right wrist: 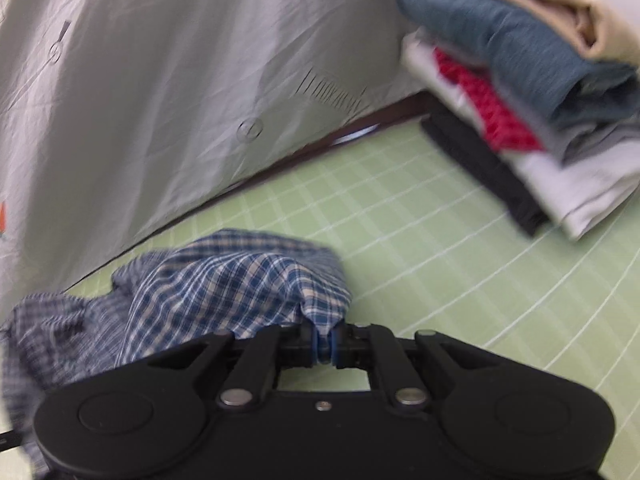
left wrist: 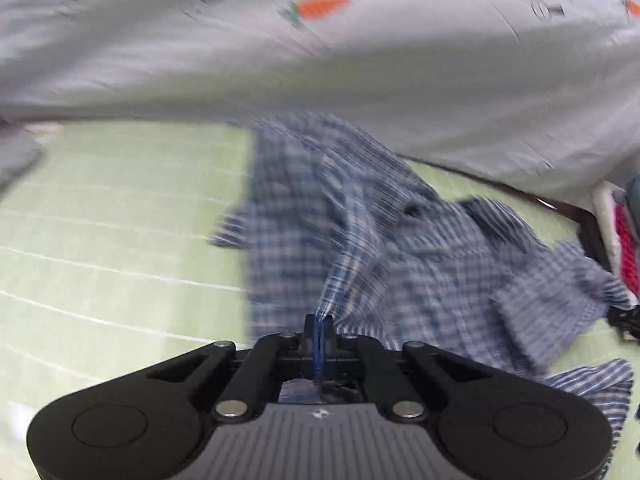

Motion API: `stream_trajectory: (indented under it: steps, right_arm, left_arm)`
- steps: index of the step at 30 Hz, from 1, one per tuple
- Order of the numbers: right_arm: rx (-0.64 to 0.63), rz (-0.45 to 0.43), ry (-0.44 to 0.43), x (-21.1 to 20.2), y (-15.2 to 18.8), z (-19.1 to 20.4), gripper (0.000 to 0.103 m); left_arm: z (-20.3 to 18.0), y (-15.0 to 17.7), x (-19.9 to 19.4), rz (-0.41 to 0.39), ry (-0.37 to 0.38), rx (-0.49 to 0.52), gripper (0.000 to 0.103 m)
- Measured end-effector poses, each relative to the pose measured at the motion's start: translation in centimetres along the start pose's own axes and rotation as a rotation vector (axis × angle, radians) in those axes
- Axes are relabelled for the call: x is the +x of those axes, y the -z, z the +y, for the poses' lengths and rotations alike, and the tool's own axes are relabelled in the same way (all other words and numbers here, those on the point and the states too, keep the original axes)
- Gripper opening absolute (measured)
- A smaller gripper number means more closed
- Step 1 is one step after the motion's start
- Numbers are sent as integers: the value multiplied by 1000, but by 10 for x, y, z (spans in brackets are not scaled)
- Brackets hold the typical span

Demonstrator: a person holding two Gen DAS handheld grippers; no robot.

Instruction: Fold clothes

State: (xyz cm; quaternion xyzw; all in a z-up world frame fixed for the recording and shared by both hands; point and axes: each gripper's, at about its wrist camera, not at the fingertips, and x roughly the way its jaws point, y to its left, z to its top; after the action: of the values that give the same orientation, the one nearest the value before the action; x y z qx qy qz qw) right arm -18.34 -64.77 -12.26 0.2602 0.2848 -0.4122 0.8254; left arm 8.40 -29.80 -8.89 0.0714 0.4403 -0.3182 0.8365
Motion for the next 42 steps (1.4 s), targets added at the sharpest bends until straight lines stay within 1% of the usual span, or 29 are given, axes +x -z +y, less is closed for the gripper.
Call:
stream_trajectory:
  steps: [2,4,5,6,8,9,10,11,12,13,15,17,18,20,21,22,23,27,29,30,31,32,33,34,35,36,38,40,42]
  right_arm:
    - [-11,-44,58,-3,-15,-14,6]
    - [-1,-72,87,-4,-29,-27,6]
    - [-7,-81,96,-4,-35,-31,6]
    - [-19,-79,93,-3,-38,-32,6]
    - [-44,-44,101,0,-37,-25,7]
    - [-56,-24,106,1,-36,-21,13]
    - [-51,-18,117,-1,-32,-17,20]
    - [-41,-16,130,-4,-26,-12,44]
    - [-13,-19,121,-10,-19,-8,57]
    - [19,-23,107,-16,-11,-5,57]
    - [68,-3,38,-28,3,3,57]
    - [69,15,-29,-41,17,15,59]
    - [52,25,-63,-46,23,21,61]
    - [17,54,-128,-53,36,34,63]
    - [3,74,-160,-56,42,41,64]
    - [-6,91,-192,-58,48,46,64]
    - [-15,107,-223,-60,54,52,64]
    - [-37,134,-301,-71,71,69,67]
    - [-84,134,-312,-77,78,74,68]
    - [-108,140,-322,-78,83,78,68]
    - [-130,155,-325,-76,87,78,68]
    - [-145,179,-311,-72,91,78,65]
    - [-158,204,-294,-68,94,78,50]
    - [-157,221,-291,-67,97,74,36]
    - [-148,218,-296,-69,98,69,9]
    - [-137,212,-302,-73,100,64,4]
    - [-115,147,-298,-88,100,50,3]
    - [-85,84,-288,-107,100,33,3]
    - [-42,56,-277,-125,100,16,3]
  left_arm:
    - [36,-6,-21,-45,-156,-24,0]
    - [76,-14,-36,-80,-318,-73,0]
    - [95,-18,-42,-89,-365,-100,0]
    - [108,-21,-46,-92,-370,-131,1]
    - [118,-24,-53,-125,-372,-178,2]
    - [117,-24,-54,-125,-381,-189,4]
    - [113,-22,-53,-115,-381,-194,10]
    - [107,-19,-52,-104,-377,-200,15]
    - [101,-14,-53,-94,-353,-211,24]
    - [94,-8,-53,-84,-303,-236,29]
    - [79,6,-51,-65,-184,-293,32]
    - [59,21,-48,-46,-72,-332,39]
    - [48,28,-45,-32,-35,-338,43]
    - [26,40,-38,14,23,-325,44]
    - [15,47,-34,40,52,-309,47]
    - [6,51,-31,60,75,-289,51]
    - [-1,55,-29,72,91,-276,52]
    - [-11,65,-31,81,156,-323,52]
    - [-14,67,-32,76,170,-314,52]
    - [-17,68,-30,75,162,-304,51]
    - [-20,70,-27,75,147,-292,49]
    - [-21,72,-24,81,129,-287,45]
    - [-22,74,-22,89,109,-284,22]
    - [-21,77,-23,90,105,-282,1]
    - [-19,79,-26,87,109,-280,1]
    - [-17,82,-32,68,122,-282,1]
    - [-11,90,-54,17,143,-301,1]
    - [-4,99,-77,-23,126,-337,1]
    - [6,112,-99,-58,105,-383,1]
